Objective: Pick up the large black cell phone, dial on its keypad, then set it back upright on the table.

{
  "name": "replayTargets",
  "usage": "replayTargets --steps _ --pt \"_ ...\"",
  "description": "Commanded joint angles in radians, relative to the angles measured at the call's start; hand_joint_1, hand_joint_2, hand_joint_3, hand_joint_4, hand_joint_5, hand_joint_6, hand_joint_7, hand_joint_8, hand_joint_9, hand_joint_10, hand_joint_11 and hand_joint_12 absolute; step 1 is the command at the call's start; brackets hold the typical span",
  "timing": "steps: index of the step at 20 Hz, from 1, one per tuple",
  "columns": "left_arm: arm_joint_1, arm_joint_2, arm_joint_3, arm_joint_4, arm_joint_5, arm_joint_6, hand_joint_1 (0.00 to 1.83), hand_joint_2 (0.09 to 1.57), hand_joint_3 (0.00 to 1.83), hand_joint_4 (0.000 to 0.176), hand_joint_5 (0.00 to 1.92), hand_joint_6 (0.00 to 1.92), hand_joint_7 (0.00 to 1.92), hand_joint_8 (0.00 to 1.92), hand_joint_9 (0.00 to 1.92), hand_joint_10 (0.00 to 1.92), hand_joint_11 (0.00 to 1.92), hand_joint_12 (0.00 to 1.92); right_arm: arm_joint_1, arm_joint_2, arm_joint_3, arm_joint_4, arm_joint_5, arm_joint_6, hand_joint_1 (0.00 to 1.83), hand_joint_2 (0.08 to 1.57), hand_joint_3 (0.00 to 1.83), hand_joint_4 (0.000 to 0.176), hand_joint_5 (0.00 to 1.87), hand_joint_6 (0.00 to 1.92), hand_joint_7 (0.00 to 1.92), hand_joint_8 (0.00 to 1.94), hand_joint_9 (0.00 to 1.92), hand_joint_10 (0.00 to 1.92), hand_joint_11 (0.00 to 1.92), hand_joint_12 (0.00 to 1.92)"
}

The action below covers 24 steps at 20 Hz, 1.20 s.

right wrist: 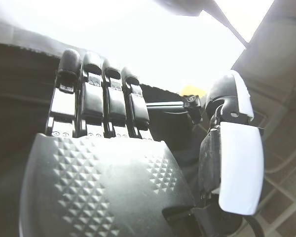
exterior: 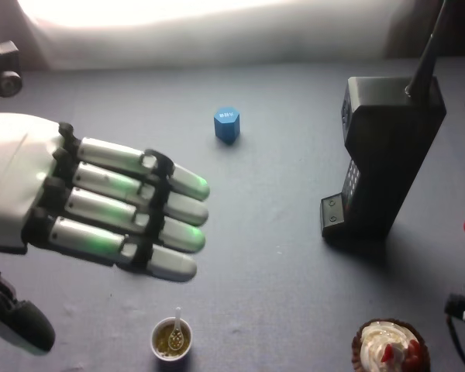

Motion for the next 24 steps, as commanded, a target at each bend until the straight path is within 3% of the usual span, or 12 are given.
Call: replayTargets --steps 1,2,8,11,16,18,20,22,24 --pt "-0.021 -0.006 -0.002 -0.088 -0.064 -0.001 0.40 1.09 0.00 0.000 0.12 0.00 0.14 0.00 0.11 0.00 0.00 0.42 0.009 0.005 0.006 -0.043 0.117 0.004 0.58 1.04 0.00 0.000 0.28 0.01 0.27 0.00 0.25 0.00 0.00 0.69" --pt "-0.022 -0.006 -0.001 -0.088 -0.057 -0.001 0.39 1.08 0.00 0.000 0.16 0.01 0.20 0.01 0.17 0.01 0.00 0.57 0.016 -0.001 0.008 -0.042 0.115 -0.001 0.62 1.02 0.00 0.000 0.28 0.00 0.27 0.00 0.25 0.00 0.00 0.70" --pt "-0.004 -0.004 -0.012 -0.098 -0.054 -0.001 0.43 1.07 0.00 0.000 0.20 0.00 0.24 0.00 0.25 0.02 0.00 0.79 0.045 -0.019 0.010 -0.038 0.107 -0.024 0.67 0.98 0.00 0.000 0.31 0.00 0.29 0.00 0.28 0.00 0.00 0.81" --pt "-0.002 0.003 -0.041 -0.108 -0.054 -0.001 0.38 1.10 0.00 0.000 0.13 0.00 0.16 0.00 0.16 0.00 0.00 0.46 0.065 -0.027 0.010 -0.025 0.091 -0.032 0.64 1.01 0.00 0.000 0.27 0.00 0.26 0.00 0.25 0.00 0.00 0.74" --pt "-0.002 0.010 -0.080 -0.112 -0.047 -0.001 0.43 1.09 0.00 0.000 0.16 0.00 0.18 0.00 0.17 0.00 0.00 0.60 0.092 -0.051 0.011 -0.012 0.078 -0.042 0.66 1.03 0.00 0.000 0.23 0.00 0.23 0.00 0.22 0.00 0.00 0.68" --pt "-0.004 0.011 -0.087 -0.115 -0.038 -0.001 0.39 1.09 0.00 0.000 0.13 0.00 0.16 0.00 0.15 0.00 0.00 0.53 0.094 -0.061 0.010 -0.011 0.076 -0.047 0.81 1.01 0.00 0.000 0.19 0.00 0.18 0.00 0.17 0.00 0.00 0.55" --pt "-0.004 0.011 -0.091 -0.113 -0.024 -0.001 0.40 1.08 0.00 0.000 0.15 0.01 0.18 0.01 0.17 0.01 0.00 0.62 0.096 -0.067 0.011 -0.011 0.076 -0.051 0.94 1.02 0.00 0.000 0.18 0.00 0.15 0.00 0.13 0.00 0.00 0.45" --pt "-0.003 0.012 -0.092 -0.113 -0.001 -0.001 0.39 1.09 0.00 0.000 0.13 0.00 0.16 0.00 0.17 0.00 0.00 0.60 0.099 -0.069 0.014 -0.011 0.076 -0.052 0.97 1.04 0.00 0.000 0.15 0.00 0.10 0.00 0.09 0.00 0.00 0.31" --pt "-0.003 0.013 -0.097 -0.113 0.019 -0.002 0.40 1.09 0.00 0.000 0.11 0.00 0.14 0.00 0.14 0.00 0.00 0.53 0.103 -0.073 0.019 -0.011 0.075 -0.052 1.04 1.02 0.00 0.000 0.19 0.01 0.12 0.01 0.10 0.00 0.00 0.38"
